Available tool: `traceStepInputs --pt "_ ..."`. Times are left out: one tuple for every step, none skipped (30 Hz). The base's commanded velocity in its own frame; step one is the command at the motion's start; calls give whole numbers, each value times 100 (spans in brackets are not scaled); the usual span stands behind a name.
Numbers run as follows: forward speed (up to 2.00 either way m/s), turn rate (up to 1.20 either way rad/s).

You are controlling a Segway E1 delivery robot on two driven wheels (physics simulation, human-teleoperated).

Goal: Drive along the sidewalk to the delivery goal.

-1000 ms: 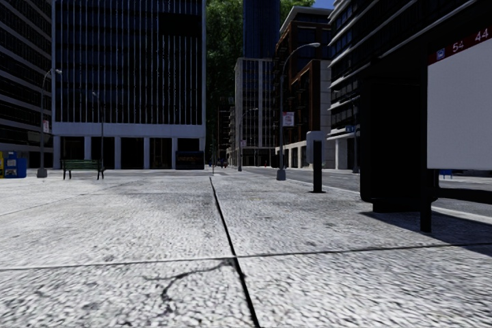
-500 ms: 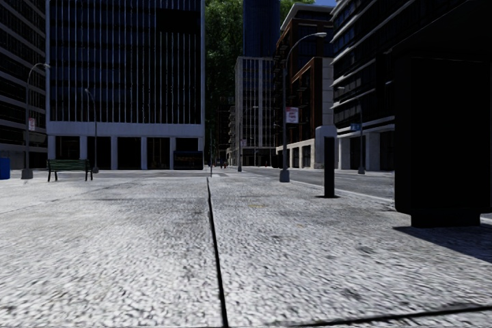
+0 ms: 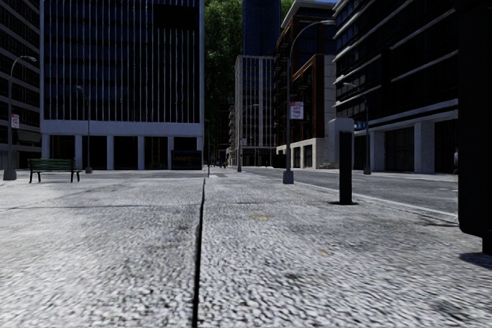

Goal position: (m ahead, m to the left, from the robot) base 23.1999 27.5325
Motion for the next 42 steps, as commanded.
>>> traceStepInputs --pt "200 0" --pt "200 0" --pt "200 0" --pt "200 0" --pt "200 0" --pt "200 0" --pt "200 0" --pt "200 0" --pt "200 0" --pt "200 0" --pt "200 0" --pt "200 0" --pt "200 0" --pt "200 0" --pt "200 0" --pt "200 0" --pt "200 0" --pt "200 0" --pt "200 0" --pt "200 0" --pt "200 0" --pt "200 0" --pt "200 0" --pt "200 0" --pt "200 0" --pt "200 0" --pt "200 0" --pt "200 0" --pt "200 0" --pt "200 0" --pt "200 0" --pt "200 0" --pt "200 0" --pt "200 0" --pt "200 0" --pt "200 0" --pt "200 0" --pt "200 0" --pt "200 0" --pt "200 0" --pt "200 0" --pt "200 0"
